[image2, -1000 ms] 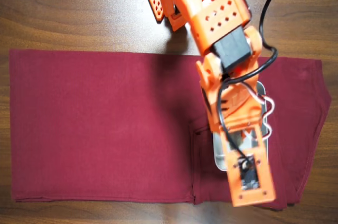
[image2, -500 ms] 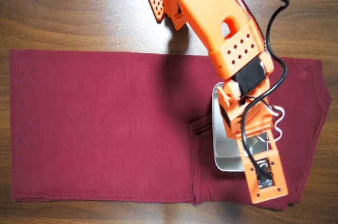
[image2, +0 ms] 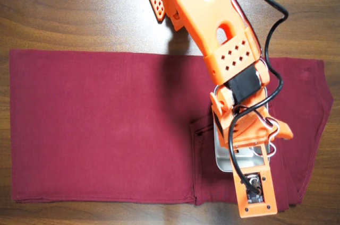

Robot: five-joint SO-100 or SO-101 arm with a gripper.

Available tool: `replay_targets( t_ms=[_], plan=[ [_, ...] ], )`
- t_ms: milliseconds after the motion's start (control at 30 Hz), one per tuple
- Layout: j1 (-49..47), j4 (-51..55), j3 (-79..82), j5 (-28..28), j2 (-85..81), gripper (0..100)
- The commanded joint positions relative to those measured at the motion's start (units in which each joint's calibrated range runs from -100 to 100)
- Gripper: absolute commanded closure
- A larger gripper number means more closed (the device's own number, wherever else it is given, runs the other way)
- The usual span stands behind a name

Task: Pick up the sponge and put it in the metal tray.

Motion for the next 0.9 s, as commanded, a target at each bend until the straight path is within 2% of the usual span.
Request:
replay_targets(
  t_ms=[0,100,133,200,233,267,367,500,667,733,867],
  plan=[
    [-0.14,-0.5,-1.97,0.78,0.15,45],
    [-0.23,-3.17,-1.97,0.59,-0.21,48],
    [-0.14,-4.37,-1.97,1.03,-1.01,56],
    [0.53,-9.44,-1.97,1.42,-3.49,92],
    [1.69,-12.12,-1.88,2.2,-4.82,100],
    [3.32,-16.27,-1.25,2.25,-5.71,100],
    [7.64,-14.33,5.49,1.86,-15.39,100],
    [17.23,-9.17,19.05,7.72,-37.76,100],
    [33.36,-20.42,48.64,12.36,-61.81,100],
    [36.24,-20.88,55.29,11.87,-66.25,100],
    [35.56,-20.33,65.85,10.65,-76.19,100]
  ],
)
